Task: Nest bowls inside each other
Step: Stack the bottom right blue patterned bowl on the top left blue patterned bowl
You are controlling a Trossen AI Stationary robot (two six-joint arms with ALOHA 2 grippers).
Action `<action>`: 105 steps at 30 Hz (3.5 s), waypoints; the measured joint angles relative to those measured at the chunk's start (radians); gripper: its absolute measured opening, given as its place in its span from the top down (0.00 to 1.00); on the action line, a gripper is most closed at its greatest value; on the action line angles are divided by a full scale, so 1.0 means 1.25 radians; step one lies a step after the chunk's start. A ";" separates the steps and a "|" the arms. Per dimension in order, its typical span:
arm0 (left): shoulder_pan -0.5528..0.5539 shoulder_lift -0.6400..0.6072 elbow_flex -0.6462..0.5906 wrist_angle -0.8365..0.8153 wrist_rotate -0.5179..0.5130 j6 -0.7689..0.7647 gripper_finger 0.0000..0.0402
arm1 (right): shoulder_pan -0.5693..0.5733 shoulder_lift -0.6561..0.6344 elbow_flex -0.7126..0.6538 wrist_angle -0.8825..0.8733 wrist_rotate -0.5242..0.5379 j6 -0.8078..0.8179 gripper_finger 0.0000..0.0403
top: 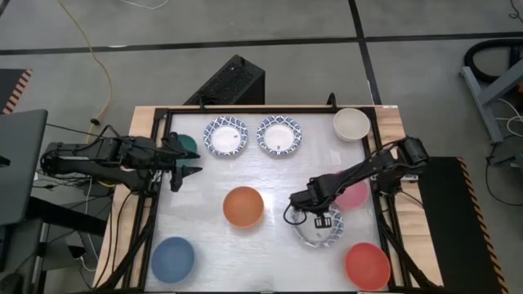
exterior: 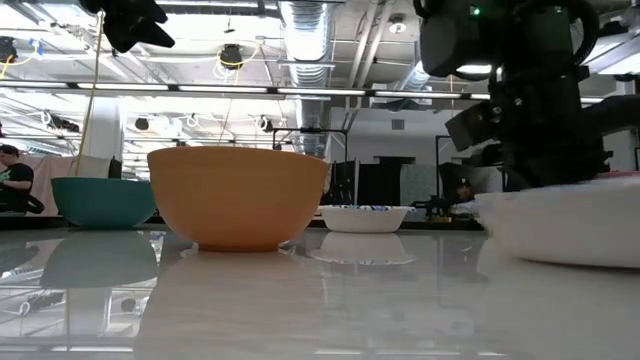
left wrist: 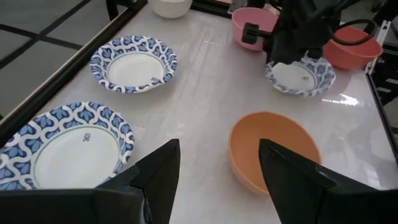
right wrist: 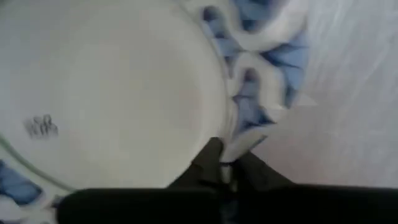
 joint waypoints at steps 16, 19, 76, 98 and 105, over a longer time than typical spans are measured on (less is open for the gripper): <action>0.000 0.000 0.000 -0.014 -0.052 -0.062 0.48 | -0.173 -0.107 0.120 0.012 0.044 -0.074 0.98; 0.000 0.001 0.000 -0.018 -0.052 -0.063 0.48 | -0.249 -0.158 0.128 0.039 0.085 -0.076 0.97; 0.001 0.010 0.000 -0.066 -0.150 -0.058 0.48 | -0.609 0.291 0.586 0.393 -0.229 0.099 0.97; 0.001 0.010 0.000 -0.106 -0.150 -0.062 0.48 | -0.611 0.520 0.814 0.333 -0.259 0.126 0.87; 0.001 0.010 0.000 -0.106 -0.150 -0.068 0.48 | -0.611 0.519 0.815 0.337 -0.259 0.083 0.69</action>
